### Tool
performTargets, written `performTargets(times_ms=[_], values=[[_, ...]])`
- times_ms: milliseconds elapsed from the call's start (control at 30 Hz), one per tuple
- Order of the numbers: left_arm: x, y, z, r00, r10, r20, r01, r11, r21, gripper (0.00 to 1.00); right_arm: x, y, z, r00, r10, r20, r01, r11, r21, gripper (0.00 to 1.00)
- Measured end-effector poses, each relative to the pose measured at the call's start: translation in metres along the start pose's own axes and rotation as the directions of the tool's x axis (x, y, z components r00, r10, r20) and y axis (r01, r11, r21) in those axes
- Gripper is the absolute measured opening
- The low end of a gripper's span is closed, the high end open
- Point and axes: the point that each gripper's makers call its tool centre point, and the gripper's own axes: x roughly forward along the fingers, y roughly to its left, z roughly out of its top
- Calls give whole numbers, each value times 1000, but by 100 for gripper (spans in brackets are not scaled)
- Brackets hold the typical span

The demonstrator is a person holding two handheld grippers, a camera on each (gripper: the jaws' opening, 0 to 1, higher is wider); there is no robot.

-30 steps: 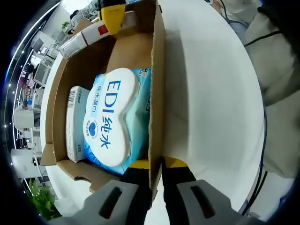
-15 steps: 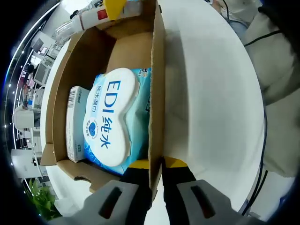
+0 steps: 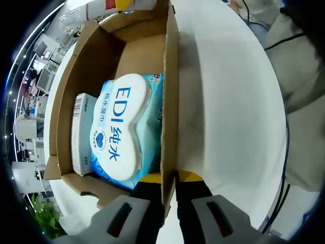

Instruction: Operate the shoe box by opening the lid, removing the specified soft item, and placing it in the target area until the item is outside and the box remains undamaged.

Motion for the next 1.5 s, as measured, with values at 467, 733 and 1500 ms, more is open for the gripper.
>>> performTargets(times_ms=[467, 733, 1500], values=[[0, 0, 0, 1000, 3, 0, -3, 1000, 1, 5, -13, 12, 9, 995, 28, 94, -27, 999, -19, 17], [0, 0, 0, 1000, 0, -2, 0, 1000, -4, 5, -23, 14, 21, 979, 47, 199, -37, 998, -51, 17], [1, 0, -1, 1000, 4, -3, -4, 1000, -4, 6, -73, -16, 35, 935, -7, 355, 4, 1000, 10, 17]])
